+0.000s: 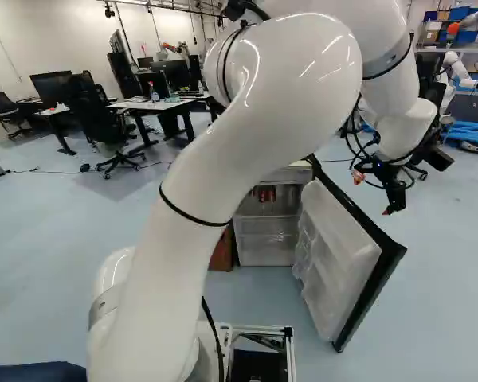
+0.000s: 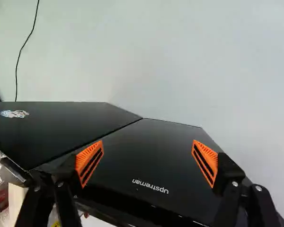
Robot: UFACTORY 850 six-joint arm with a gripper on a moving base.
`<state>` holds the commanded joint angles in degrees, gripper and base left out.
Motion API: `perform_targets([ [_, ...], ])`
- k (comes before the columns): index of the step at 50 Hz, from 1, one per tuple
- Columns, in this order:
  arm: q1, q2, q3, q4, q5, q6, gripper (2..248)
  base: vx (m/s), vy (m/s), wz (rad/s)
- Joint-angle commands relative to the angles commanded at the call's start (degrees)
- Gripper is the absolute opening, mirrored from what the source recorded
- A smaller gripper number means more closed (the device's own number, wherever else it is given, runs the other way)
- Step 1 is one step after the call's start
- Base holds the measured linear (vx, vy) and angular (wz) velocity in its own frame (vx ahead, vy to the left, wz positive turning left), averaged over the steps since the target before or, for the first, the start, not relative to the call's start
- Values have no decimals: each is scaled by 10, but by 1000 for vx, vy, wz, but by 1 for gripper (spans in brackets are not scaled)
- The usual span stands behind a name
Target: Grab a drink from the fridge
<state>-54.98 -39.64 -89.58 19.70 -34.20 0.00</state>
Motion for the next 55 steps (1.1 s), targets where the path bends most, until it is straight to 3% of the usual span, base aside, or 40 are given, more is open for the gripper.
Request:
perform_targets([
  [25,0,-22,-8,0,0,0,247,0,0,0],
  [55,-5,2,29,0,0,0,247,0,0,0],
])
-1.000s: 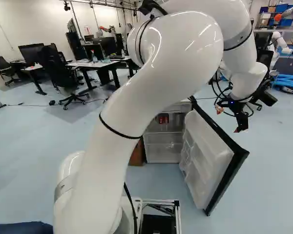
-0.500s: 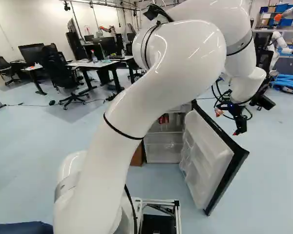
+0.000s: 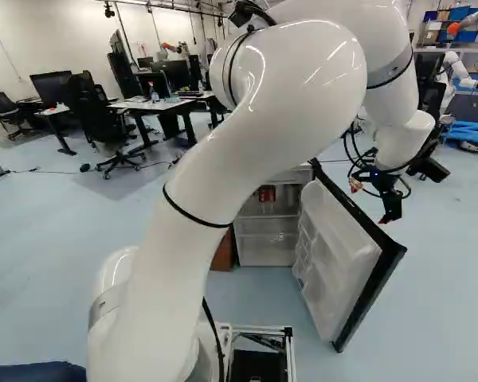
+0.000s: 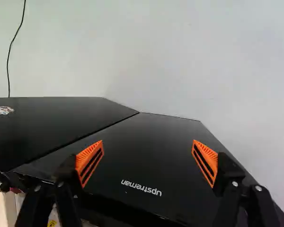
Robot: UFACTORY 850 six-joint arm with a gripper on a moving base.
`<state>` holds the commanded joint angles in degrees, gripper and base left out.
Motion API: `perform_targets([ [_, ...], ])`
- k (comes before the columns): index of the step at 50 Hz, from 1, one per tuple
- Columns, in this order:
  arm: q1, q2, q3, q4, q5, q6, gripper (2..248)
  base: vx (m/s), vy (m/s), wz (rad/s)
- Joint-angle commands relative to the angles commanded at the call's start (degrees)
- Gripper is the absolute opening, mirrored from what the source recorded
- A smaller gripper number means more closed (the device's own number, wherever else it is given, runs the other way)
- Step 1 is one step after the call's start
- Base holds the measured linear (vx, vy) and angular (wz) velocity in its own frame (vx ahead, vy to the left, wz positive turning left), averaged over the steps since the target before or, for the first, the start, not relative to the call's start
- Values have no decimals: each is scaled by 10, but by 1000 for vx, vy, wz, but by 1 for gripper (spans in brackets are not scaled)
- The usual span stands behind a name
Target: Grab a drink from the fridge
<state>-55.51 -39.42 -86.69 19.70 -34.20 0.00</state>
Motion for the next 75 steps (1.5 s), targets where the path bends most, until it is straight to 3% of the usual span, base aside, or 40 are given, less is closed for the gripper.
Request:
perform_targets([
  [75,6,99,149,0,0,0,247,0,0,0],
])
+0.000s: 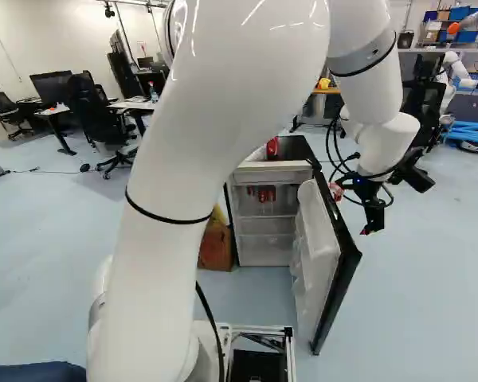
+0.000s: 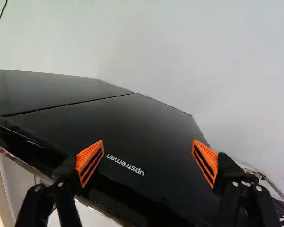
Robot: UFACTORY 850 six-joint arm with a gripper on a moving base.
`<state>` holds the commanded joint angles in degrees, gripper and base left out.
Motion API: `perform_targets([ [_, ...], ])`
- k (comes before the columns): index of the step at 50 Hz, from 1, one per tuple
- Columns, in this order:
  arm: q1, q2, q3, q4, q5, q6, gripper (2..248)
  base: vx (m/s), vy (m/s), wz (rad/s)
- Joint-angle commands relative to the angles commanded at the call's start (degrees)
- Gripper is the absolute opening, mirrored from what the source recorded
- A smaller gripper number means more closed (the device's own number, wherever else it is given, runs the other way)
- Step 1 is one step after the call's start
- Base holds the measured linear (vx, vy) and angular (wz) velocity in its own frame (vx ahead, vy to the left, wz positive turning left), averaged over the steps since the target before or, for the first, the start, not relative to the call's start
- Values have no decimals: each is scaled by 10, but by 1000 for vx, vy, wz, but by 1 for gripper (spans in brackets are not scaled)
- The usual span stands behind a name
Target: Grab a drink from the fridge
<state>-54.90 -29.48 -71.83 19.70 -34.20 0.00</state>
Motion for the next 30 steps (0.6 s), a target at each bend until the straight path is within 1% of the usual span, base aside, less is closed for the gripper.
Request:
perform_targets([
  [16,8,25,36,0,-4,0,247,0,0,0],
  [30,22,42,61,0,-9,0,247,0,0,0],
])
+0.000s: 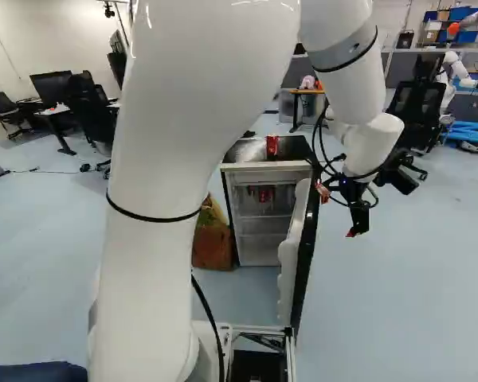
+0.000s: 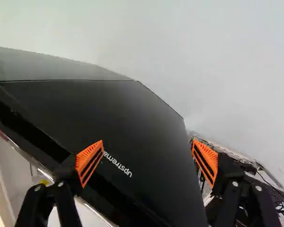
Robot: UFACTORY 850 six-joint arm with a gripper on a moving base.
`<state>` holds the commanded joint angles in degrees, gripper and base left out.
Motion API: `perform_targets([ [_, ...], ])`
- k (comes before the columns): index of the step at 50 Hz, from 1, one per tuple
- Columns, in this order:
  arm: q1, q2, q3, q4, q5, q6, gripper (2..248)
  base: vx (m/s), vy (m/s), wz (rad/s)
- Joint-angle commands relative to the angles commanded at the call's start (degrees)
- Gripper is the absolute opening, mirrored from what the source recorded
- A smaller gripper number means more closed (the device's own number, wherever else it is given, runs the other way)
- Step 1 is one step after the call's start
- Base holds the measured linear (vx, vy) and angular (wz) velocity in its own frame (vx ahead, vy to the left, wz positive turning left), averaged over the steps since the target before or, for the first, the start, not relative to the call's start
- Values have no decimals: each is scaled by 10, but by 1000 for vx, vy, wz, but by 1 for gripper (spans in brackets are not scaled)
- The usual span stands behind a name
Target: Grab a drink from the fridge
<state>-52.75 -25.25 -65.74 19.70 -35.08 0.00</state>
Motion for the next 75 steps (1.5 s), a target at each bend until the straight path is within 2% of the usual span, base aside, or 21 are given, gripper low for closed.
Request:
perform_targets([
  [48,55,55,78,-1,-10,0,247,0,0,0],
  [75,93,84,116,-35,-10,0,247,0,0,0],
])
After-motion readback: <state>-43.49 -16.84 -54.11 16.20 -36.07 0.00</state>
